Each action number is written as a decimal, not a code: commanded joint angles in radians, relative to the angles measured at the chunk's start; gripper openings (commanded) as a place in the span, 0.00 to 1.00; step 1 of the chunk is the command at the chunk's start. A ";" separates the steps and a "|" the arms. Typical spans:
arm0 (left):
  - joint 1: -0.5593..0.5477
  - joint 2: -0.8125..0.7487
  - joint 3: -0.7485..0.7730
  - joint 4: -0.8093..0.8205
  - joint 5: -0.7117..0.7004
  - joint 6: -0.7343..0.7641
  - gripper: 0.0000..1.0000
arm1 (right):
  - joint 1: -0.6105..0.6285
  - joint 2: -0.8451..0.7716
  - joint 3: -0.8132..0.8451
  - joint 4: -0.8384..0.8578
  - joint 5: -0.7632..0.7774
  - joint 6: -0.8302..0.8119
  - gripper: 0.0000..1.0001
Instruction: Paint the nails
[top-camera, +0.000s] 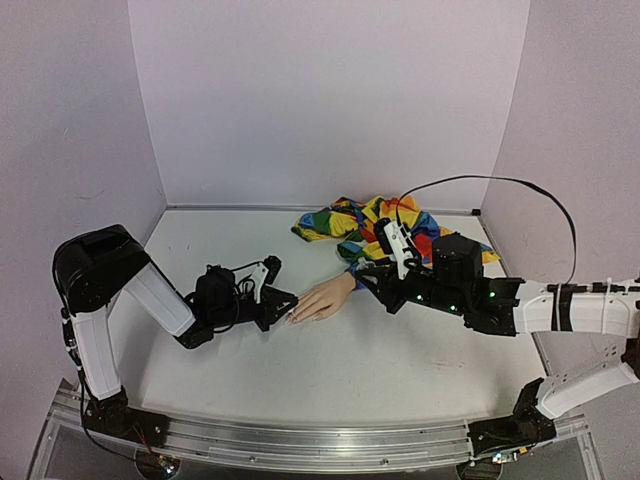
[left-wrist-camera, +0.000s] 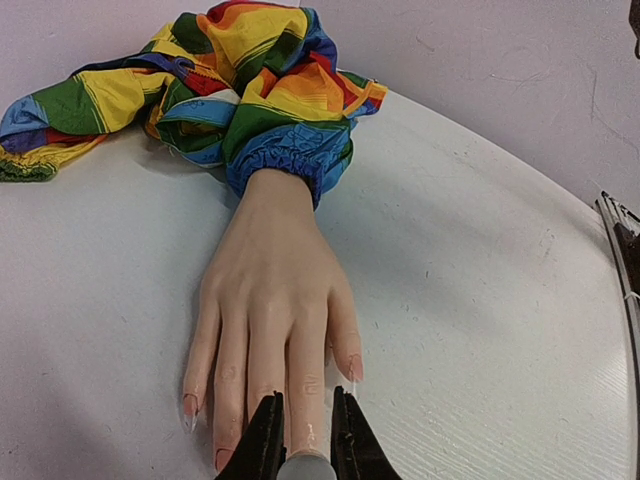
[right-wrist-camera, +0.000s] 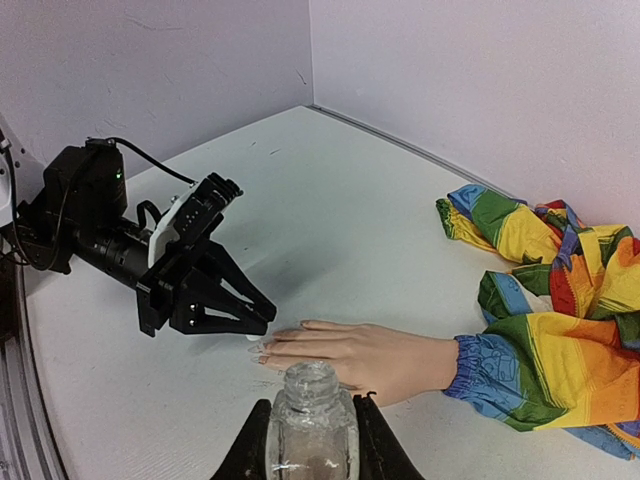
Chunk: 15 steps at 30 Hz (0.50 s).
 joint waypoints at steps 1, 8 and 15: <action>0.005 0.013 0.016 0.017 0.002 -0.005 0.00 | -0.005 -0.013 0.009 0.067 -0.006 0.008 0.00; 0.006 0.025 0.025 0.016 0.004 -0.002 0.00 | -0.005 -0.015 0.008 0.067 -0.006 0.008 0.00; 0.006 0.032 0.031 0.013 0.005 0.002 0.00 | -0.005 -0.017 0.006 0.066 -0.006 0.008 0.00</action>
